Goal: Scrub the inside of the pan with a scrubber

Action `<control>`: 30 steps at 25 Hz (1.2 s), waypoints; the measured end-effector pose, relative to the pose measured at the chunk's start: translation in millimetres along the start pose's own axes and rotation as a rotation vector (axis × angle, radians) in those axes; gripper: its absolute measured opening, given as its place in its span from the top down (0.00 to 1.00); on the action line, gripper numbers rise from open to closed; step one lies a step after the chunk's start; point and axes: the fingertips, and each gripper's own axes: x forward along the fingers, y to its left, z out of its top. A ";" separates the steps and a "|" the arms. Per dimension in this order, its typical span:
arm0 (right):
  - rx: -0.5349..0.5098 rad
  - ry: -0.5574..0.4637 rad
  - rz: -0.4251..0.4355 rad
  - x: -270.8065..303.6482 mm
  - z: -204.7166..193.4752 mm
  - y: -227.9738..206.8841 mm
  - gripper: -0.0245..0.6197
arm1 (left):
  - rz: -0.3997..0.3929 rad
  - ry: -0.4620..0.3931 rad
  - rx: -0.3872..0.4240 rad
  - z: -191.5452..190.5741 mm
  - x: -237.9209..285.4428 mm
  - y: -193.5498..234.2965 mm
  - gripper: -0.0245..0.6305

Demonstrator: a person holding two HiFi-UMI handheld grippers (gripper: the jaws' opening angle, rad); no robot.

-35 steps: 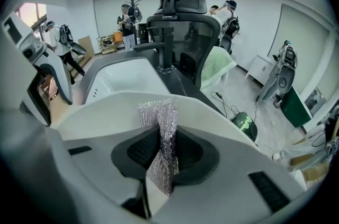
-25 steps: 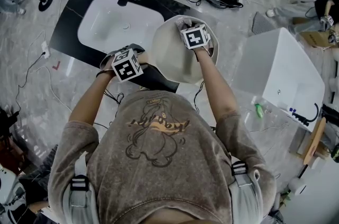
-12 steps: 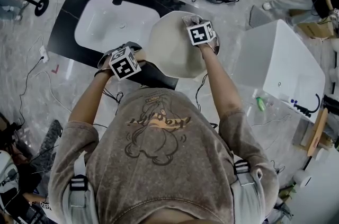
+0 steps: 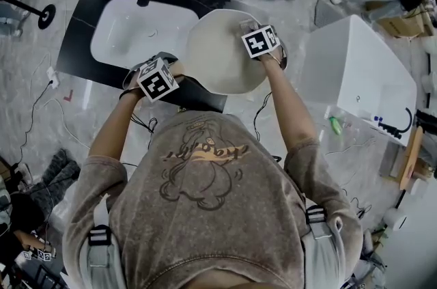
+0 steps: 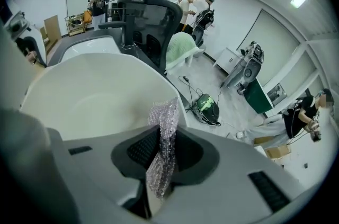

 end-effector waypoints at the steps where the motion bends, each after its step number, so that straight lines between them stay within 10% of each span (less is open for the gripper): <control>1: -0.005 0.010 0.004 -1.1 -4.4 0.1 0.83 | 0.001 -0.001 -0.001 0.2 0.2 -0.2 0.59; 20: -0.298 0.210 0.155 -16.1 -68.9 49.1 0.83 | 0.021 0.008 -0.014 0.5 3.3 1.4 0.59; 30: -0.317 0.187 0.373 -31.8 -70.3 122.4 0.83 | 0.023 0.012 -0.017 1.5 2.7 1.3 0.59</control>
